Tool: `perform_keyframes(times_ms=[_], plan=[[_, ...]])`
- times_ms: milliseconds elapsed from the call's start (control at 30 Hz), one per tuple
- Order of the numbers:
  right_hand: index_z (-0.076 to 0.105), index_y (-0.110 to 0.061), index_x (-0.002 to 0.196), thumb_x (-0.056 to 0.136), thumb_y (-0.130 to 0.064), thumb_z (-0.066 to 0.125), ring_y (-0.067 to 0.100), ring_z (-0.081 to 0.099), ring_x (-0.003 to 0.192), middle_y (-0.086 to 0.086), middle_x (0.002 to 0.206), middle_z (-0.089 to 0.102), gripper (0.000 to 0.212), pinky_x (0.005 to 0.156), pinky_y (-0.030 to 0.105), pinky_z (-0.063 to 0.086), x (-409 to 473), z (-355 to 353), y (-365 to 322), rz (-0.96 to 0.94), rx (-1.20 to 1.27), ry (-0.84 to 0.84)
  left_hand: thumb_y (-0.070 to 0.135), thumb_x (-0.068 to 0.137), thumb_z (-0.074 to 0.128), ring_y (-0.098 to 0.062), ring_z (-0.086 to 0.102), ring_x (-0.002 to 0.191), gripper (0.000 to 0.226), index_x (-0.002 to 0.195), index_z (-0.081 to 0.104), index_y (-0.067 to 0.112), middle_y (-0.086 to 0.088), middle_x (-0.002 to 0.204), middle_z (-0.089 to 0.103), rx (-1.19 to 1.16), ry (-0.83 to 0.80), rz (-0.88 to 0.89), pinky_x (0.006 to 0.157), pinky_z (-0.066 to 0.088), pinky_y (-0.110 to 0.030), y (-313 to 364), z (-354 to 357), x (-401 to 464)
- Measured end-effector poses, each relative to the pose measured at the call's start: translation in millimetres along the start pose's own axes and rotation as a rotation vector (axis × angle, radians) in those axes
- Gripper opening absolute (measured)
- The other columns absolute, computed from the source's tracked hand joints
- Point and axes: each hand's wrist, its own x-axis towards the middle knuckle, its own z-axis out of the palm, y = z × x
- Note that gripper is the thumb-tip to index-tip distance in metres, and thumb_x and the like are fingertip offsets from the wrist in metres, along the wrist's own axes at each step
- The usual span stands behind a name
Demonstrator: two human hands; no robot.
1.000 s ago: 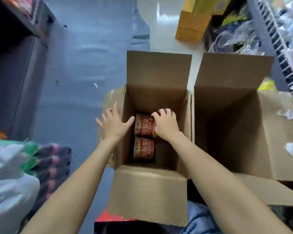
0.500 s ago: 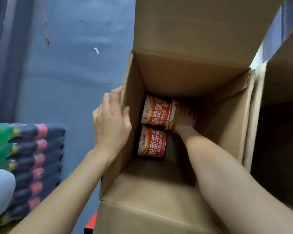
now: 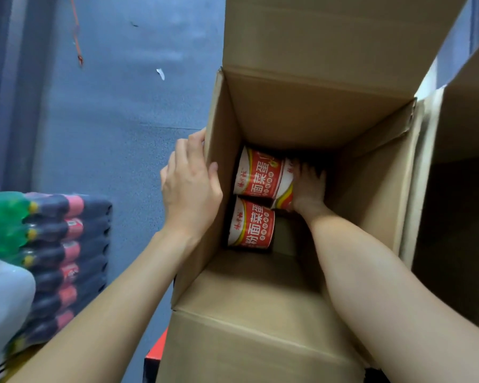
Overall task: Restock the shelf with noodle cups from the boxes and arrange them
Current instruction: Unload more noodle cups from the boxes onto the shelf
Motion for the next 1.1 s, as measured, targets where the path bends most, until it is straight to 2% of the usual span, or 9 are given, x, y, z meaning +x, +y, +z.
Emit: perform_keyframes(times_ms=[133, 267, 433, 667, 800, 900, 967, 1033, 1100], plan=[[0.012, -0.013, 0.149, 0.058, -0.045, 0.087, 0.029, 0.026, 0.138, 0.012, 0.148, 0.028, 0.121, 0.115, 0.046, 0.016, -14.7, -5.1, -2.6, 0.008, -0.034, 0.022, 0.008, 0.087, 0.056, -0.039, 0.051, 0.105, 0.043, 0.129, 0.047, 0.005, -0.017, 0.114, 0.053, 0.032, -0.004, -0.001, 0.085, 0.040, -0.050, 0.1, -0.3, 0.2], [0.000, -0.012, 0.150, 0.058, -0.062, 0.081, 0.039, 0.008, 0.145, 0.019, 0.156, 0.008, 0.132, 0.116, 0.055, 0.000, -23.1, -9.5, -0.8, -0.029, -0.049, 0.003, 0.008, 0.088, 0.055, -0.038, 0.050, 0.106, 0.044, 0.131, 0.046, 0.005, -0.018, 0.117, 0.052, 0.049, -0.002, 0.010, 0.086, 0.039, -0.049, 1.0, 0.2, 1.1], [0.004, -0.012, 0.150, 0.060, -0.064, 0.077, 0.037, 0.032, 0.134, 0.019, 0.146, 0.030, 0.127, 0.114, 0.057, 0.014, -44.0, -28.7, -4.0, -0.057, -0.027, 0.041, 0.008, 0.089, 0.055, -0.037, 0.049, 0.106, 0.045, 0.133, 0.044, 0.006, -0.018, 0.116, 0.051, 0.066, 0.001, 0.003, 0.087, 0.038, -0.049, 2.6, -1.2, 1.0], [0.009, -0.013, 0.150, 0.057, -0.056, 0.083, 0.039, 0.032, 0.130, 0.021, 0.143, 0.031, 0.126, 0.113, 0.050, 0.022, -137.8, -96.9, -16.2, -0.108, 0.085, 0.274, 0.013, 0.091, 0.053, -0.036, 0.048, 0.109, 0.047, 0.136, 0.042, 0.009, -0.018, 0.120, 0.050, 0.096, -0.036, -0.021, 0.090, 0.036, -0.048, 4.0, -6.0, 1.5], [0.018, -0.013, 0.149, 0.054, -0.057, 0.081, 0.032, 0.037, 0.121, 0.015, 0.134, 0.036, 0.122, 0.107, 0.044, 0.032, -212.6, -130.2, -6.2, -0.139, 0.415, 0.464, 0.025, 0.094, 0.051, -0.038, 0.047, 0.114, 0.049, 0.140, 0.041, 0.010, -0.020, 0.123, 0.049, 0.047, -0.112, -0.105, 0.097, 0.032, -0.049, 13.7, -18.1, -1.1], [0.017, -0.015, 0.149, 0.050, -0.057, 0.083, 0.024, 0.032, 0.127, 0.007, 0.138, 0.035, 0.126, 0.109, 0.034, 0.029, -264.9, -155.0, 17.2, -0.083, 0.789, 0.534, 0.039, 0.094, 0.048, -0.040, 0.043, 0.119, 0.055, 0.140, 0.042, 0.010, -0.021, 0.132, 0.045, -0.024, -0.089, -0.124, 0.102, 0.030, -0.050, 34.0, -43.4, -13.9], [0.017, -0.019, 0.149, 0.047, -0.053, 0.087, 0.017, 0.029, 0.132, 0.001, 0.142, 0.033, 0.128, 0.113, 0.032, 0.028, -299.1, -169.1, 38.9, -0.027, 1.066, 0.552, 0.040, 0.096, 0.046, -0.032, 0.044, 0.121, 0.046, 0.134, 0.049, 0.014, -0.016, 0.134, 0.047, -0.182, -0.114, -0.071, 0.104, 0.029, -0.042, 58.1, -69.8, -22.0], [0.020, -0.024, 0.147, 0.040, -0.054, 0.089, 0.013, 0.032, 0.135, -0.003, 0.143, 0.034, 0.131, 0.113, 0.038, 0.033, -331.2, -179.8, 64.0, 0.008, 1.305, 0.630, 0.046, 0.096, 0.043, -0.018, 0.052, 0.113, 0.035, 0.119, 0.059, 0.025, -0.009, 0.129, 0.056, -0.525, -0.329, -0.045, 0.100, 0.035, -0.032, 97.1, -99.2, -31.8], [0.022, -0.025, 0.145, 0.036, -0.052, 0.089, 0.012, 0.039, 0.133, -0.002, 0.143, 0.039, 0.131, 0.110, 0.041, 0.038, -362.7, -188.7, 89.0, 0.049, 1.425, 0.746, 0.057, 0.093, 0.036, -0.016, 0.059, 0.106, 0.033, 0.103, 0.059, 0.036, 0.003, 0.115, 0.064, -0.804, -0.595, -0.049, 0.092, 0.039, -0.032, 148.9, -130.8, -46.9]])
